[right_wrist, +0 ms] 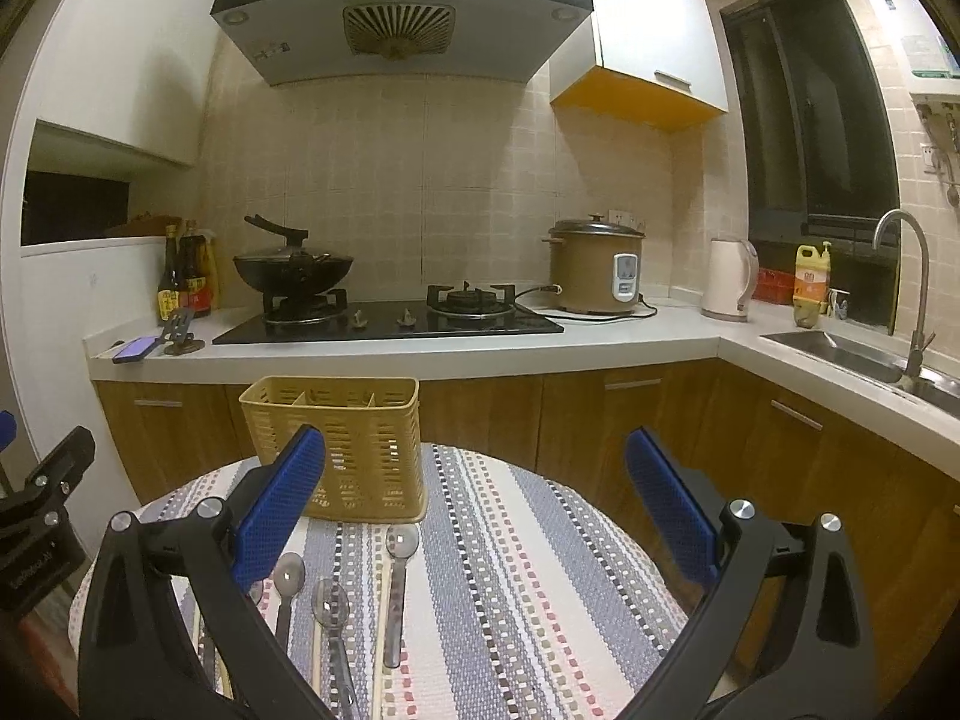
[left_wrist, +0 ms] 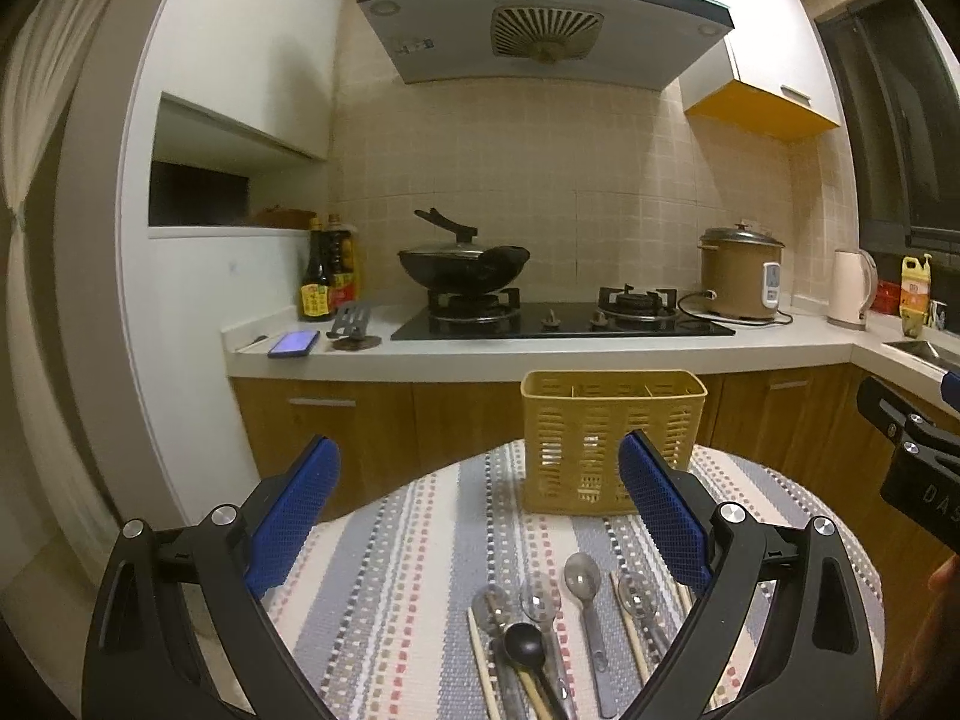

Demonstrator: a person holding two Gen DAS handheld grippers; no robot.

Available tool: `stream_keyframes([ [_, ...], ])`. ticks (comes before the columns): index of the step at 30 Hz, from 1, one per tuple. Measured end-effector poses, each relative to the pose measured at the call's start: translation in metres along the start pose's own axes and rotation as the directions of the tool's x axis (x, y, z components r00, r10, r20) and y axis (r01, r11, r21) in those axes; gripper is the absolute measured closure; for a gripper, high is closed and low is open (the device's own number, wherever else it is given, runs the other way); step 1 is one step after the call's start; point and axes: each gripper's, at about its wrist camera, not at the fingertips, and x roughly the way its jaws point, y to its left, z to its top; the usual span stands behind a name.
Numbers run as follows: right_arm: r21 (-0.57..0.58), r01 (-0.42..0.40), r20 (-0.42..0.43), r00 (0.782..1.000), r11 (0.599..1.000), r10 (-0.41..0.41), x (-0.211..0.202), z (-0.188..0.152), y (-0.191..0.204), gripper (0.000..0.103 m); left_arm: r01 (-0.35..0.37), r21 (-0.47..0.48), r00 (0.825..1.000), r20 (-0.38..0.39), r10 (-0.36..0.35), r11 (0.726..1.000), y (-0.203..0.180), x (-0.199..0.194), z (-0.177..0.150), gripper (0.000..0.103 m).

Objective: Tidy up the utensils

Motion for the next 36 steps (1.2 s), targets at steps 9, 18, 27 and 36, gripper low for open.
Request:
stream_keyframes([
  [9,0.002,0.005,-0.023,1.000,1.000,-0.005,0.005,-0.004,0.002,0.007,-0.004,0.004,1.000,-0.012,0.004,1.000,-0.002,0.003,-0.002,0.012],
  [18,0.009,-0.011,-0.038,0.999,1.000,0.011,0.009,-0.008,0.002,0.007,-0.020,0.018,1.000,-0.013,0.020,1.000,-0.005,0.003,-0.004,0.012],
  [27,-0.002,-0.019,-0.041,0.999,1.000,0.018,0.010,-0.011,0.007,0.007,-0.021,0.019,1.000,-0.011,0.021,1.000,-0.006,0.003,-0.008,0.012],
  [36,-0.008,-0.012,-0.041,0.999,1.000,0.012,0.010,-0.012,0.009,0.007,-0.028,0.020,1.000,-0.007,0.028,0.999,-0.006,0.003,-0.007,0.012],
])
